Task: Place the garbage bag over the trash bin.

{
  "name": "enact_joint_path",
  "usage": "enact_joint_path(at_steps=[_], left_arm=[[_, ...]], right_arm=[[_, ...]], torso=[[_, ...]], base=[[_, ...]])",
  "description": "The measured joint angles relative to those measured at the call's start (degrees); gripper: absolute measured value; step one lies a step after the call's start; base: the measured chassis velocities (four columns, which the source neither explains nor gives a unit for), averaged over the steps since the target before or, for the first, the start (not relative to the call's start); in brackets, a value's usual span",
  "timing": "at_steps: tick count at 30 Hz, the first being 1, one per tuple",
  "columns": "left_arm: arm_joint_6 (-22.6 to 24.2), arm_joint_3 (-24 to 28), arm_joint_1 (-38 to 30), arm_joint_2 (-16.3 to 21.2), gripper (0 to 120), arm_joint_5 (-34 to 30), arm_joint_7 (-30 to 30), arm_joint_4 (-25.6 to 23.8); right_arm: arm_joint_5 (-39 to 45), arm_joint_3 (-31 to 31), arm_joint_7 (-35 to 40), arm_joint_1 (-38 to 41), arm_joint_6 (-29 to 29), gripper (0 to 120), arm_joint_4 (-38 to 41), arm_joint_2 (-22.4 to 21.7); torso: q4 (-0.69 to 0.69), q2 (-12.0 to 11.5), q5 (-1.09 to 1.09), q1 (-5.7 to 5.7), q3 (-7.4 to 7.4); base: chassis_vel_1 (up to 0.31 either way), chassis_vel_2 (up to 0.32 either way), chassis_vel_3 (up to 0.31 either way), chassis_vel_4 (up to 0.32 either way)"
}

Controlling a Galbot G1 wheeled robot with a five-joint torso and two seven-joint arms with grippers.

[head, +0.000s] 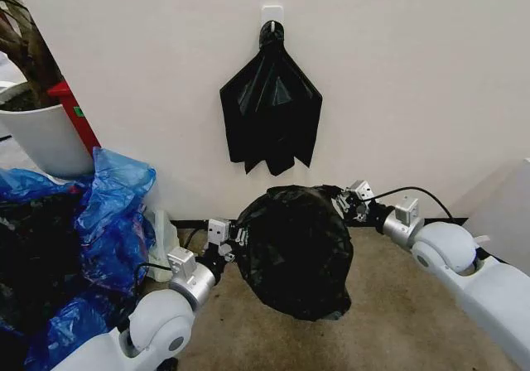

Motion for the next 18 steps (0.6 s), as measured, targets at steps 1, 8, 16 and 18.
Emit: enact_joint_path(at_steps=[1, 8, 16, 18], left_arm=[[0.00, -0.11, 0.37, 0.12, 1, 0.00, 0.88, -0.22], [-0.59, -0.32, 2.32, 0.21, 1, 0.32, 3.97, -1.26], [-1.31, -1.42, 3.32, -0.41, 1, -0.92, 5.03, -1.67], [-1.34, -1.67, 3.39, -0.61, 1, -1.45, 5.05, -1.76]], right_arm=[[-0.48, -1.15, -0.15, 1.47, 0.77, 0, -1.43, 0.73], [-1.70, -5.16, -1.26, 6.08, 1.54, 0, -5.52, 2.26], [-2.53, -7.63, -2.70, 7.30, 4.18, 0, -9.78, 3.51], [-3.00, -7.79, -2.92, 7.26, 5.09, 0, -10.95, 3.78]], torso=[[0.01, 0.00, 0.00, 0.00, 0.00], [0.02, 0.00, -0.03, 0.00, 0.00], [0.01, 0.00, -0.02, 0.00, 0.00], [0.01, 0.00, -0.01, 0.00, 0.00]], base=[[0.000, 0.000, 0.000, 0.000], [0.000, 0.000, 0.000, 0.000], [0.000, 0.000, 0.000, 0.000], [0.000, 0.000, 0.000, 0.000]])
